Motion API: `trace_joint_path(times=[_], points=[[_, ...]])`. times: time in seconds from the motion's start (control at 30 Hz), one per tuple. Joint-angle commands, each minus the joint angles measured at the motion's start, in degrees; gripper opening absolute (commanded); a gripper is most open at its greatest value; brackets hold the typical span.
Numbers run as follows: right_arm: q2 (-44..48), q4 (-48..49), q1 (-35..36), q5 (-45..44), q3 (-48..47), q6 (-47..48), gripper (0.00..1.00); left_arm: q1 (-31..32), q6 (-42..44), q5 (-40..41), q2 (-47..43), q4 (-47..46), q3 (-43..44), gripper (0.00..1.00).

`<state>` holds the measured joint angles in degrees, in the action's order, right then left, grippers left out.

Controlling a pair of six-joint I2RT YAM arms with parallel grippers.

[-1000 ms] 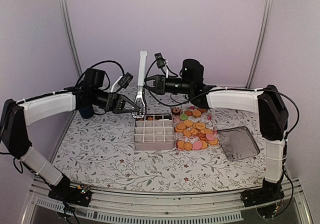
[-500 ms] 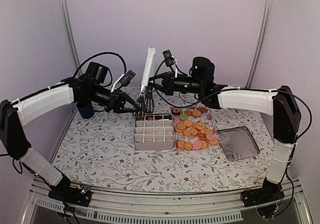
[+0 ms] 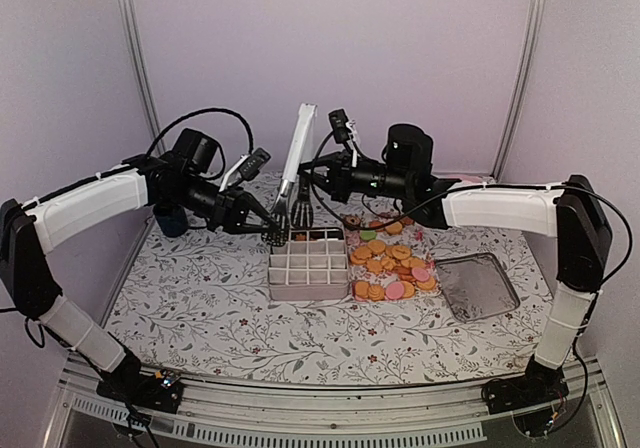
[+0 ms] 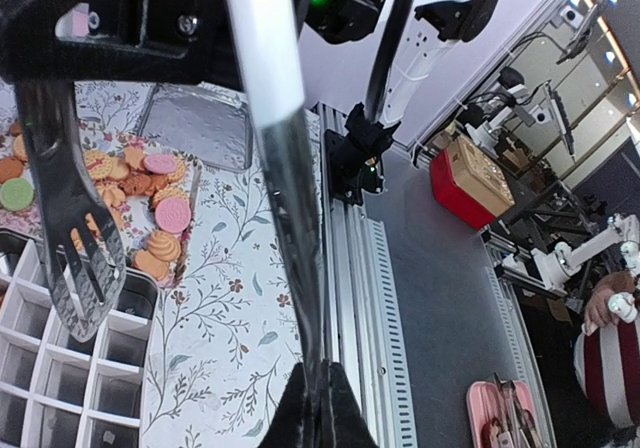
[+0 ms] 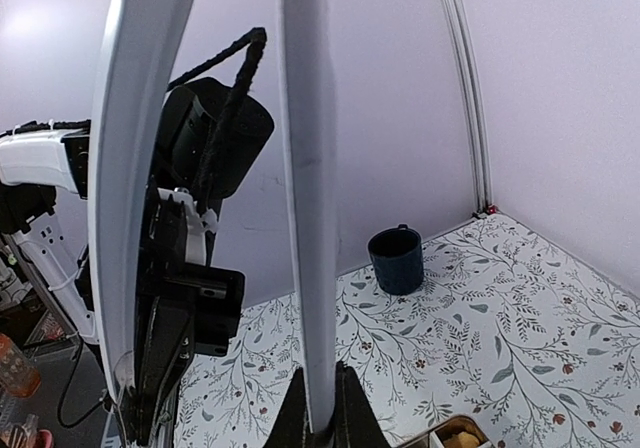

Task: Pack the cookies
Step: Adjust the clamp, then pass from the left arm to the right

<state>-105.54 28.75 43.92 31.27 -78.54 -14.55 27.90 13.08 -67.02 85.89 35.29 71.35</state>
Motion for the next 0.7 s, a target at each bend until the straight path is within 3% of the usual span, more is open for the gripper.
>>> trace_joint_path(times=[0.0, 0.13, 0.2, 0.3, 0.5, 0.53, 0.57, 0.67], points=[[3.8, -0.7, -4.1, -14.0, 1.5, 1.2, 0.0, -0.1, 5.9, -4.8, -3.1, 7.4, 1.1, 0.0], [5.0, -1.9, -4.1, -19.0, 2.5, 3.1, 0.05, 0.4, 7.6, -4.8, -3.1, 9.1, 1.4, 0.0], [5.5, -2.3, -4.1, -17.7, 2.9, 4.4, 0.12, 0.6, 7.7, -4.1, -3.0, 9.2, 1.4, 0.0], [6.5, -5.0, -4.1, -10.8, 2.0, 6.0, 0.39, 0.7, 8.4, -2.1, -2.8, 9.2, 1.1, 0.0], [11.0, -12.2, -4.2, -3.9, 3.2, 10.8, 0.66, 0.7, 11.8, 1.5, -1.2, 11.5, 2.1, 0.0], [12.4, -12.3, -4.3, -2.6, 4.4, 11.6, 0.76, 0.8, 12.2, 1.9, -1.1, 11.4, 2.2, 0.0], [13.7, -12.1, -4.3, -1.3, 5.7, 12.1, 0.97, 0.8, 12.4, 2.2, -1.0, 11.5, 2.3, 0.0], [17.1, -10.8, -4.3, 0.4, 8.5, 12.1, 0.99, 0.9, 12.7, 3.3, -0.9, 10.9, 2.3, 0.0]])
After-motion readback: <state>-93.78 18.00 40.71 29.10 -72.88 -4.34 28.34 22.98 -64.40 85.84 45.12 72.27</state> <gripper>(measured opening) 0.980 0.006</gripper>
